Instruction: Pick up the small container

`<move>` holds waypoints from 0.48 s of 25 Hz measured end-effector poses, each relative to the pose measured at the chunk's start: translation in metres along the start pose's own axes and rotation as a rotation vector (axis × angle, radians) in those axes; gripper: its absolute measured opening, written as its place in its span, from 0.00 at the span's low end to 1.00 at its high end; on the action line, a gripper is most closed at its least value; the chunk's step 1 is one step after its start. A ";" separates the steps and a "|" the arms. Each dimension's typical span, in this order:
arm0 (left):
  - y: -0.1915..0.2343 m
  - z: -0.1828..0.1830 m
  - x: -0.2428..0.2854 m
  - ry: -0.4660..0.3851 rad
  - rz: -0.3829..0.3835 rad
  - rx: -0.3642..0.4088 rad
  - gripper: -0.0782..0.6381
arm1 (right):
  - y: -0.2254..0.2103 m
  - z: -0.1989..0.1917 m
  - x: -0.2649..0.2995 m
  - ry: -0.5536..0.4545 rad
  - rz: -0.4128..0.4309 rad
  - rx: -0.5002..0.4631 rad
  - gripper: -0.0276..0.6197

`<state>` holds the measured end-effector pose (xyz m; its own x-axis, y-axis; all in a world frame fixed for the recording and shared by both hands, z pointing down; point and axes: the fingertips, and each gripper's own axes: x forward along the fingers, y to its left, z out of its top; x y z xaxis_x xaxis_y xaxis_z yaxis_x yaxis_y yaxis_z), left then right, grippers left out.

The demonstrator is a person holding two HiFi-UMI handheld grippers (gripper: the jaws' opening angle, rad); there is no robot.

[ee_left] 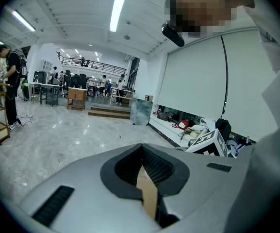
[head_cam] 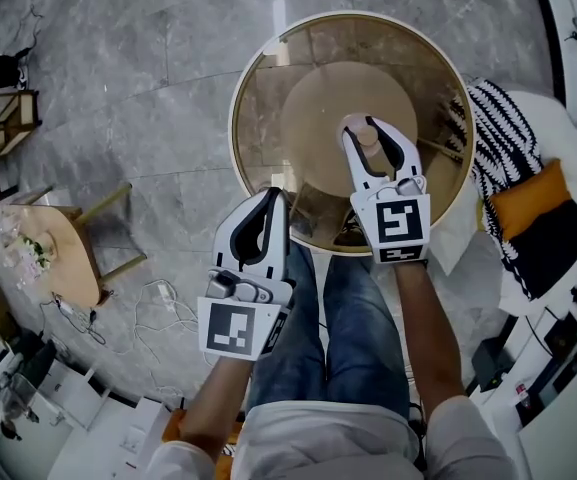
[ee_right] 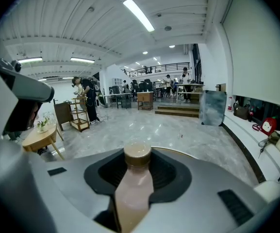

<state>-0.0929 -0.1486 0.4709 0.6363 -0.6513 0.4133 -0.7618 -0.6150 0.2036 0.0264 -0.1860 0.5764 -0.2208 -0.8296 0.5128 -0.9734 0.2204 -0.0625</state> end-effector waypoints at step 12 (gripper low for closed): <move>-0.014 0.041 -0.008 -0.029 0.007 -0.001 0.13 | 0.003 0.029 -0.027 0.011 0.019 0.032 0.26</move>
<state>-0.0828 -0.1532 0.4282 0.6338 -0.6684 0.3893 -0.7666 -0.6097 0.2015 0.0280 -0.1774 0.5377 -0.2388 -0.8197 0.5207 -0.9705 0.2193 -0.0999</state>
